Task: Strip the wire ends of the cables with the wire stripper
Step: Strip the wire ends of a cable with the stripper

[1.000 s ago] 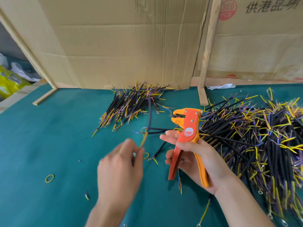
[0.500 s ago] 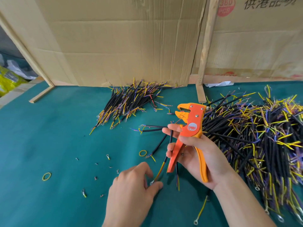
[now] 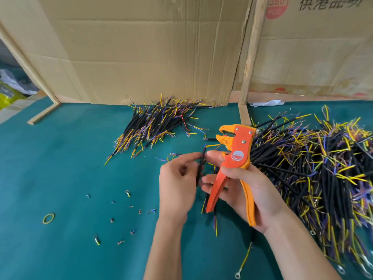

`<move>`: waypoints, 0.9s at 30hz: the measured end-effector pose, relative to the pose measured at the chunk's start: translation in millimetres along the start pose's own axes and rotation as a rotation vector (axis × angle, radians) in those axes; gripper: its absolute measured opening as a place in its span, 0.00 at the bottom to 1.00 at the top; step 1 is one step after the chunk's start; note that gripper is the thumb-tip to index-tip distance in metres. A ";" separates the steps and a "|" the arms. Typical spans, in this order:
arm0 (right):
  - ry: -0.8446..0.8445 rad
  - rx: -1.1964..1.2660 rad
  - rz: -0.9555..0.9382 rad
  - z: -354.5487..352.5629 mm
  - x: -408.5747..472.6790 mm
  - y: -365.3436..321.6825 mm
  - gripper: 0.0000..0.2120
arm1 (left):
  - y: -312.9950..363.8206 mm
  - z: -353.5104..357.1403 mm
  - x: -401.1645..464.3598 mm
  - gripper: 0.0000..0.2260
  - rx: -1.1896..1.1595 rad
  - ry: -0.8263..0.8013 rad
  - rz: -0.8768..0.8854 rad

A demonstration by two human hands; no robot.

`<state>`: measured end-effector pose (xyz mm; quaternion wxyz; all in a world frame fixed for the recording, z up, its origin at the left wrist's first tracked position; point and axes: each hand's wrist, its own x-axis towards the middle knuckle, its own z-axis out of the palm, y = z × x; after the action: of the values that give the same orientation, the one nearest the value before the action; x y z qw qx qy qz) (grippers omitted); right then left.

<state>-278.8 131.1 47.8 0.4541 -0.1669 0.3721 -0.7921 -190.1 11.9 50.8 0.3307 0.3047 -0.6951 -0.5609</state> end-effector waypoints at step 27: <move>-0.063 -0.142 0.205 4.3 -3.9 7.9 0.21 | -5.8 -1.8 7.2 0.14 -0.231 0.084 0.009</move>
<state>-269.4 130.0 45.1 0.5311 -0.1842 0.4279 -0.7077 -192.7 4.1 46.2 0.3947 0.2846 -0.6127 -0.6227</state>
